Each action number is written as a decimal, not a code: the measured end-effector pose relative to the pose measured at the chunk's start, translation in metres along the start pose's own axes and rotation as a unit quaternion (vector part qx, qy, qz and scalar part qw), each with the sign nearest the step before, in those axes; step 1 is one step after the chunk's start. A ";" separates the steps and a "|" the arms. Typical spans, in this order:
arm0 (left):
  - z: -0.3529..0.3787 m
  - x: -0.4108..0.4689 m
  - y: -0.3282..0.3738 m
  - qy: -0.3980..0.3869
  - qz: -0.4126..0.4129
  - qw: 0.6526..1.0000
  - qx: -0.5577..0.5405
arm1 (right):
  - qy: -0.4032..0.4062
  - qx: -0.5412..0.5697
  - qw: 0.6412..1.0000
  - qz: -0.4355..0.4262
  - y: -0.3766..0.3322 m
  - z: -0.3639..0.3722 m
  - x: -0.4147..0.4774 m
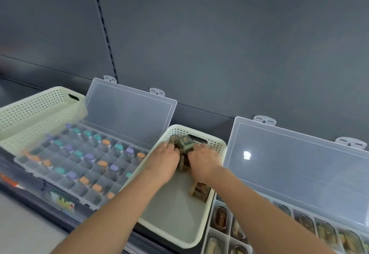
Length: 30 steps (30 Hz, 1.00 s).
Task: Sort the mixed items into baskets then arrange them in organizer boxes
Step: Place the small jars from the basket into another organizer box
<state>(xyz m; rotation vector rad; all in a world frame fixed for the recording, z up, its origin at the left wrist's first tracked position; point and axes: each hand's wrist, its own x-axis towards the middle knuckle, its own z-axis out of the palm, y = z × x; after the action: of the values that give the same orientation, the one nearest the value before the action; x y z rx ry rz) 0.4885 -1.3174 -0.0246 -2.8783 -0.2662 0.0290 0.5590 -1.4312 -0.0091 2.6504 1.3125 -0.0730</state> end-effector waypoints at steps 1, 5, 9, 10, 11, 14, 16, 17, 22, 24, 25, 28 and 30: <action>0.001 0.002 -0.002 0.001 0.004 1.000 -0.003 | -0.001 -0.005 1.000 0.007 -0.001 0.001 0.003; 0.002 0.005 -0.007 0.005 0.010 0.998 -0.055 | 0.014 0.024 0.999 0.019 0.000 0.002 0.009; 0.001 0.003 -0.012 0.026 -0.001 0.986 -0.165 | 0.051 0.108 0.993 0.017 0.013 -0.005 -0.004; 0.000 0.002 -0.013 0.034 -0.003 0.980 -0.197 | 0.064 0.144 0.987 0.018 0.017 -0.008 -0.010; -0.002 0.000 -0.013 0.039 -0.005 0.972 -0.230 | 0.078 0.185 0.979 0.022 0.023 -0.010 -0.017; -0.016 -0.012 -0.008 0.049 -0.024 0.931 -0.361 | 0.140 0.293 0.945 0.032 0.038 -0.015 -0.046; -0.030 -0.024 0.002 0.052 -0.028 0.896 -0.440 | 0.184 0.349 0.918 0.039 0.048 -0.016 -0.068; -0.037 -0.030 0.010 0.052 -0.029 0.879 -0.473 | 0.200 0.368 0.907 0.044 0.053 -0.015 -0.080; -0.069 -0.053 0.062 0.092 -0.020 0.874 -0.477 | 0.243 0.396 0.882 0.077 0.079 -0.005 -0.142; -0.079 -0.061 0.088 0.110 -0.014 0.874 -0.473 | 0.252 0.396 0.877 0.100 0.091 0.002 -0.169; -0.083 -0.065 0.102 0.115 -0.007 0.873 -0.474 | 0.255 0.397 0.874 0.113 0.098 0.005 -0.182; -0.090 -0.073 0.140 0.120 0.030 0.870 -0.477 | 0.268 0.403 0.862 0.147 0.118 0.016 -0.222; -0.091 -0.077 0.164 0.115 0.060 0.866 -0.483 | 0.273 0.399 0.859 0.168 0.129 0.023 -0.245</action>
<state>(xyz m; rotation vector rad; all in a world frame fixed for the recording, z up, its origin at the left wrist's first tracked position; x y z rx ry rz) 0.4462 -1.5103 0.0228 -3.8298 -0.0443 -0.5867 0.5131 -1.7042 0.0169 3.7986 1.0542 0.2642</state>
